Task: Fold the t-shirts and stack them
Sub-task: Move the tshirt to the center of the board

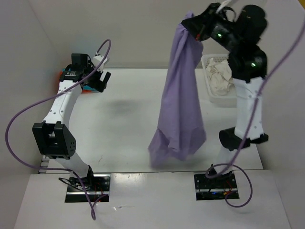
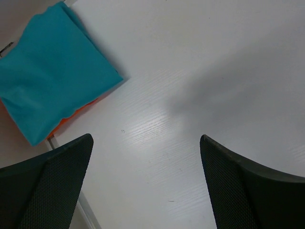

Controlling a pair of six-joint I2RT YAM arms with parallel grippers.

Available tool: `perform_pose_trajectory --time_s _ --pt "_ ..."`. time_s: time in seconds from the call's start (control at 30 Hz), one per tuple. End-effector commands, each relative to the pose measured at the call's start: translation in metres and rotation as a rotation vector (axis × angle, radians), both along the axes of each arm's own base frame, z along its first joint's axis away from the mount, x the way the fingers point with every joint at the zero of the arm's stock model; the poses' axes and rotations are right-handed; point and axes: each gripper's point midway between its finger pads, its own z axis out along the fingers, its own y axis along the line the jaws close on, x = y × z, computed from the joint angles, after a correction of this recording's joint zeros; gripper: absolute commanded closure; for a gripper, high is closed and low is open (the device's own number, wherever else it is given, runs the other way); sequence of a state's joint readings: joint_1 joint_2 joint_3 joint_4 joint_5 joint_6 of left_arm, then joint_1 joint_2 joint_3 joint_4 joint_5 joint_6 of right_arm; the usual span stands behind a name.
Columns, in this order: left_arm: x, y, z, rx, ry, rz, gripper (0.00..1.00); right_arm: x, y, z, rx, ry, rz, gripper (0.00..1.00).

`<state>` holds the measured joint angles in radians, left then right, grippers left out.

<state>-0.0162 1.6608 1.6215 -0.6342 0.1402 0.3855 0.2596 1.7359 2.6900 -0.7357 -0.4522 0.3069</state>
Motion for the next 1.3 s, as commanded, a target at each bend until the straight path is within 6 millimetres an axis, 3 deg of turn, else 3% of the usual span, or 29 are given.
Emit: perform_pose_trajectory --time_s 0.0,0.1,0.17,0.23,0.3,0.37,0.47,0.5,0.53,0.57,0.6,0.63,0.67,0.73,0.77,0.8,0.87,0.93,0.97,1.07,1.17,1.27 --pt "-0.002 0.001 0.019 -0.044 -0.046 0.016 0.01 0.094 0.011 -0.089 -0.024 0.25 -0.108 1.0" --pt "-0.004 -0.001 0.019 -0.051 -0.045 0.008 0.01 0.134 -0.003 -0.133 -0.032 0.366 -0.187 0.93" --pt "-0.004 -0.001 0.019 -0.051 -0.045 0.008 0.01 0.151 -0.015 -0.154 -0.042 0.41 -0.231 0.63" --pt "-0.006 -0.001 0.017 -0.045 -0.038 0.003 0.01 0.173 -0.039 -0.195 -0.059 0.516 -0.323 0.27" --pt "-0.006 -0.001 0.017 -0.045 -0.038 0.003 0.01 0.177 -0.048 -0.224 -0.106 0.583 -0.346 0.2" --pt "-0.008 0.002 0.015 -0.022 -0.029 -0.005 0.01 0.17 -0.052 -0.244 -0.159 0.643 -0.355 0.18" --pt "-0.023 0.004 0.001 0.02 0.029 -0.043 0.01 0.138 -0.027 -0.275 -0.289 0.706 -0.329 0.18" --pt "-0.029 0.003 0.002 0.041 0.032 -0.056 0.01 0.124 -0.017 -0.316 -0.365 0.791 -0.32 0.18" --pt "-0.041 0.006 -0.013 0.065 0.081 -0.061 0.01 0.098 0.006 -0.317 -0.425 0.774 -0.3 0.18" --pt "-0.051 0.001 -0.014 0.081 0.087 -0.091 0.01 0.085 0.018 -0.329 -0.459 0.775 -0.289 0.18" --pt "-0.059 0.002 -0.02 0.118 0.109 -0.121 0.01 0.06 0.024 -0.38 -0.549 0.871 -0.28 0.18" --pt "-0.073 -0.001 -0.03 0.129 0.152 -0.147 0.01 0.034 0.041 -0.385 -0.576 0.866 -0.275 0.18" --pt "-0.09 0.0 -0.045 0.142 0.2 -0.166 0.01 0.01 0.041 -0.429 -0.634 0.943 -0.268 0.18" --pt "-0.115 0.001 -0.069 0.144 0.302 -0.181 0.01 -0.028 0.058 -0.458 -0.601 1.043 -0.185 0.18" --pt "-0.126 0.001 -0.077 0.144 0.334 -0.201 0.01 -0.048 0.066 -0.463 -0.596 1.054 -0.144 0.18" --pt "-0.143 -0.001 -0.096 0.135 0.403 -0.225 0.01 -0.072 0.059 -0.494 -0.636 1.126 -0.148 0.18" --pt "-0.168 -0.02 -0.11 0.069 0.476 -0.293 0.01 -0.111 0.053 -0.527 -0.666 1.221 -0.173 0.17" --pt "-0.189 -0.036 -0.122 0.02 0.535 -0.351 0.01 -0.135 0.059 -0.543 -0.648 1.274 -0.139 0.16" --pt "-0.198 -0.05 -0.125 0.008 0.543 -0.402 0.01 -0.16 0.061 -0.555 -0.646 1.325 -0.137 0.16" --pt "-0.223 -0.066 -0.147 0.075 0.599 -0.49 0.01 -0.191 0.068 -0.574 -0.629 1.387 -0.15 0.15" --pt "-0.244 -0.071 -0.169 0.131 0.663 -0.54 0.01 -0.199 0.085 -0.581 -0.585 1.388 -0.122 0.15" --pt "-0.242 -0.065 -0.177 0.169 0.668 -0.497 0.01 -0.197 0.094 -0.59 -0.572 1.391 -0.122 0.16"
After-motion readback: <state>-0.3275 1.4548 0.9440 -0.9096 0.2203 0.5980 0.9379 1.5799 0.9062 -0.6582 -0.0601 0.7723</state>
